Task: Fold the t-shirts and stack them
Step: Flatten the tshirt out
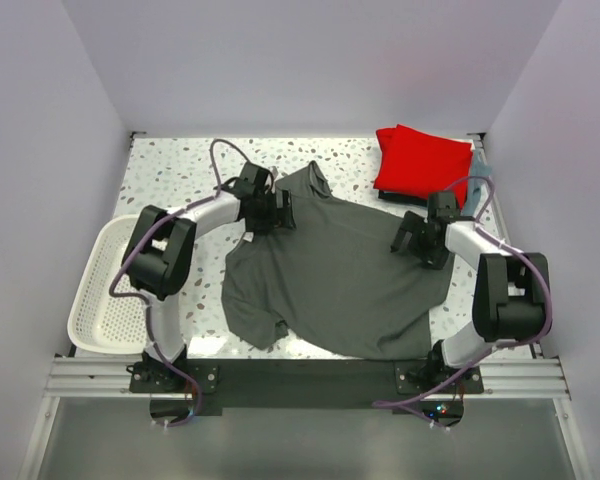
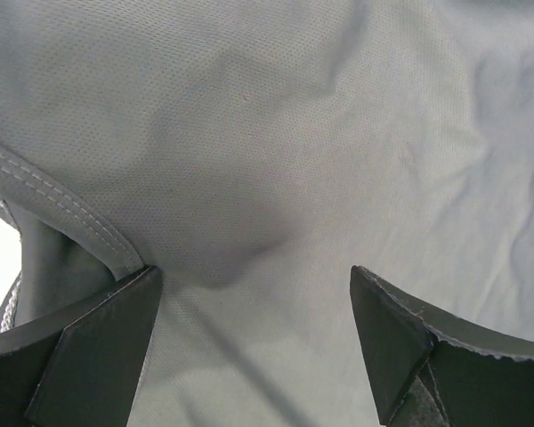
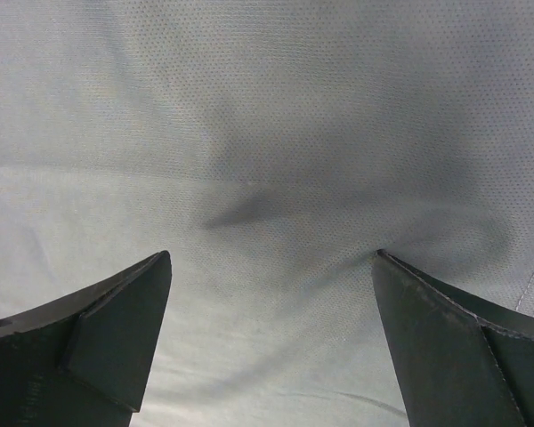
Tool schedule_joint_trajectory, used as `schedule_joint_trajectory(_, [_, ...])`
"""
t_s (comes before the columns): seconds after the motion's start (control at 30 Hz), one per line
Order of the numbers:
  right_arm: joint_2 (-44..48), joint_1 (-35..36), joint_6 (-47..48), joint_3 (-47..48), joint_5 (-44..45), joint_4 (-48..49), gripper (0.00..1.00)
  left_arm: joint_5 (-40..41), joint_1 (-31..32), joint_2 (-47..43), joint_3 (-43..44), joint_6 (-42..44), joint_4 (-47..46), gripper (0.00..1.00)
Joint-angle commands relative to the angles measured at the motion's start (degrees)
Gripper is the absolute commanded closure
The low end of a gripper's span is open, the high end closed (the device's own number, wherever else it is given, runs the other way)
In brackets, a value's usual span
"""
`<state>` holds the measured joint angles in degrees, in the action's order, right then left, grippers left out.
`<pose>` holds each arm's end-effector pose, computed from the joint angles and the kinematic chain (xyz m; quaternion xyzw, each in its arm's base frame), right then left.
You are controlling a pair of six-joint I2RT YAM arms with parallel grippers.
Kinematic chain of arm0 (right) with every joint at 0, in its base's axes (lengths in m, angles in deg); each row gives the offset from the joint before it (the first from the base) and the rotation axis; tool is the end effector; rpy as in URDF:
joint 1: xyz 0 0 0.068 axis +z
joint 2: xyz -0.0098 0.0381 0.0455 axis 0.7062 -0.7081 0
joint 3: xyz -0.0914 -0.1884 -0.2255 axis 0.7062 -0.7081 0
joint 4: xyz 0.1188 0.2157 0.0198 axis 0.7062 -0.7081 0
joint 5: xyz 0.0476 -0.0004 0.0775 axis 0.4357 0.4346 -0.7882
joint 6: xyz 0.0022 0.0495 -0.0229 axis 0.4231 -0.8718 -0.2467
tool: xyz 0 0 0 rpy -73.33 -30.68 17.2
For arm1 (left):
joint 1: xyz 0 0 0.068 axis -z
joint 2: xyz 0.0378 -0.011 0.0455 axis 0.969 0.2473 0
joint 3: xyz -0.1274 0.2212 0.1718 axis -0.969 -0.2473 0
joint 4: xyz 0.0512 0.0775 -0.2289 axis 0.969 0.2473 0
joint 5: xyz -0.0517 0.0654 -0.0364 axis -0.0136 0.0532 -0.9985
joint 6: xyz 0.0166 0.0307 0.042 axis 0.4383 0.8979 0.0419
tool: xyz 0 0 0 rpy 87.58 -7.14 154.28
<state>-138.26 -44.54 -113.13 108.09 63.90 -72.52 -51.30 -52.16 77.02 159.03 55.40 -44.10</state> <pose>0.2790 0.0034 0.2117 0.2194 0.9505 0.0721 0.2077 0.3732 -0.1700 0.2057 -0.0225 0.9546 -0.2083 0.2117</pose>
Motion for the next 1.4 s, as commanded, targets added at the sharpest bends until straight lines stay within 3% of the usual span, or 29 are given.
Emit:
schedule_joint_trajectory(0.0, [-4.77,0.14,0.66,5.59,2.28,0.17,0.02,4.94,-0.68,6.15,3.69,1.54,4.82,0.07])
schedule_joint_trajectory(0.2, [-11.55,0.06,-0.31,15.00,2.28,-2.38,0.02,7.93,-3.48,14.32,16.24,4.27,9.66,0.07])
schedule_joint_trajectory(0.4, [-12.44,0.23,-1.80,19.06,2.55,-4.49,0.03,8.72,-5.95,16.18,24.07,8.92,10.98,0.06])
schedule_joint_trajectory(0.67, [-3.84,4.36,-2.24,18.89,1.67,-5.81,0.03,10.30,-5.95,7.32,27.26,11.39,9.67,0.04])
schedule_joint_trajectory(0.87, [2.05,9.98,-3.90,14.50,2.28,-9.67,0.03,12.14,-5.60,-8.50,15.58,10.07,6.86,0.02])
schedule_joint_trajectory(1.0, [9.17,12.53,-7.42,3.89,3.41,-8.89,0.04,12.15,-5.07,-18.42,2.77,9.90,7.56,0.02])
schedule_joint_trajectory(1.37, [22.26,22.64,-14.62,-8.09,12.39,-14.33,0.07,7.58,-5.07,-32.07,-16.77,7.61,9.23,0.02])
